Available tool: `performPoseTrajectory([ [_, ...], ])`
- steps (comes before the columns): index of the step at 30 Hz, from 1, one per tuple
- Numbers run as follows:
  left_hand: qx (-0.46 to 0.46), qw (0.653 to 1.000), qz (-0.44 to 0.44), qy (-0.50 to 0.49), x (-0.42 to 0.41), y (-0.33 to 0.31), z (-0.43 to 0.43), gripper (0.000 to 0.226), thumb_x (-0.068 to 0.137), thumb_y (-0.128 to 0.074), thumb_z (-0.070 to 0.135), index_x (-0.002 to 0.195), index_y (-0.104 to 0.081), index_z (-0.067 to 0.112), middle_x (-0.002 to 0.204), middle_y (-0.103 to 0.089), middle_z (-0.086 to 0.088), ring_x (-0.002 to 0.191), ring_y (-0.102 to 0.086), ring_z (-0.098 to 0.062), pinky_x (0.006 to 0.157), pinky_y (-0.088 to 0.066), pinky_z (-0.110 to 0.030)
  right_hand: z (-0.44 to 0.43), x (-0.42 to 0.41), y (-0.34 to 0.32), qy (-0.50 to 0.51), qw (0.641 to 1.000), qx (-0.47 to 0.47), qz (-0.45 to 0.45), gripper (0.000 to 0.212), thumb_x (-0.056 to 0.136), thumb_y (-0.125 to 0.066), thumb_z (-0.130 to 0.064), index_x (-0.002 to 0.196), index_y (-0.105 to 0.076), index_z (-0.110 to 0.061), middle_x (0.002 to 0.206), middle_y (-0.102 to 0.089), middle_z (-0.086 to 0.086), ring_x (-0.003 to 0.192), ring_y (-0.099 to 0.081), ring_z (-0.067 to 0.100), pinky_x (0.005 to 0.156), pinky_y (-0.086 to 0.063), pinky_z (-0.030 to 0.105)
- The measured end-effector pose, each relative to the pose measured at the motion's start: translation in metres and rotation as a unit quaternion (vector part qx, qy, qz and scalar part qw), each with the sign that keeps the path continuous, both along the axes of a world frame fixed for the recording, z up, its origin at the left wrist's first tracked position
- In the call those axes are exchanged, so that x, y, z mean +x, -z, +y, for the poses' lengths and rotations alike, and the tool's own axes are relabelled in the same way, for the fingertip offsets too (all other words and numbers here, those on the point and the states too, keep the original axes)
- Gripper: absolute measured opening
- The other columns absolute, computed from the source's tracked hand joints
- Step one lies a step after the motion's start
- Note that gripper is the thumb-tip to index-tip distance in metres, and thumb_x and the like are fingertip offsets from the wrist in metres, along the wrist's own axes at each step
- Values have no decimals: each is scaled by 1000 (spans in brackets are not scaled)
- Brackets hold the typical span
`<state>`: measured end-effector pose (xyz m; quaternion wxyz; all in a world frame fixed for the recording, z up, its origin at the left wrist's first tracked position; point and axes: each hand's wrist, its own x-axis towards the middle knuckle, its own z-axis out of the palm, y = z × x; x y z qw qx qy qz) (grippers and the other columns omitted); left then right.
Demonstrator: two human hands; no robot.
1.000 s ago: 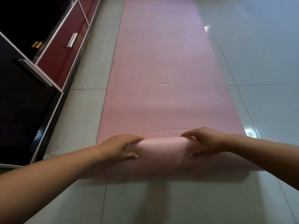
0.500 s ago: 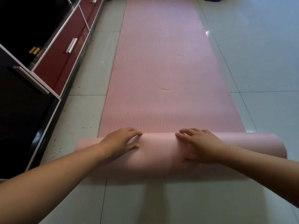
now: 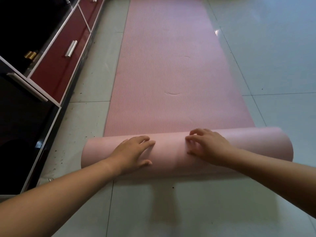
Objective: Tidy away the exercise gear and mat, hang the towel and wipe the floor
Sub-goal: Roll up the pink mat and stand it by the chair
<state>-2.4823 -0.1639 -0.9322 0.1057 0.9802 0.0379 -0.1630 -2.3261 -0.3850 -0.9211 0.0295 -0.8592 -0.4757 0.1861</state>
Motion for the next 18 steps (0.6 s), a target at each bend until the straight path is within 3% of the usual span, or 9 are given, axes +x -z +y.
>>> performPoseTrajectory([
  [8,-9,999,-21,-31,16,-5,4,61,87,-58,42,140,-36,25,145,-36,1,127,-40,-23,100,-38,-34,-2,-16,2,-71,993,-76,-60,91,78,-56,-61,145,-11,-19,152,-11,0,138,-15,23,110,-21,40],
  [12,-11,999,-43,-31,15,-3,0,60,88,-56,43,141,-37,23,147,-36,-1,132,-36,-22,104,-34,-32,6,-5,-1,-63,994,-67,-50,84,81,-57,-54,144,-15,-19,151,-16,2,137,-19,23,108,-25,40],
  [18,28,998,-43,-30,16,-4,4,94,70,-65,63,146,-24,25,153,-23,-1,139,-23,-20,113,-25,-37,16,19,-4,7,999,-11,-42,71,80,-59,-55,139,-32,-26,146,-29,-2,133,-29,20,104,-31,37],
])
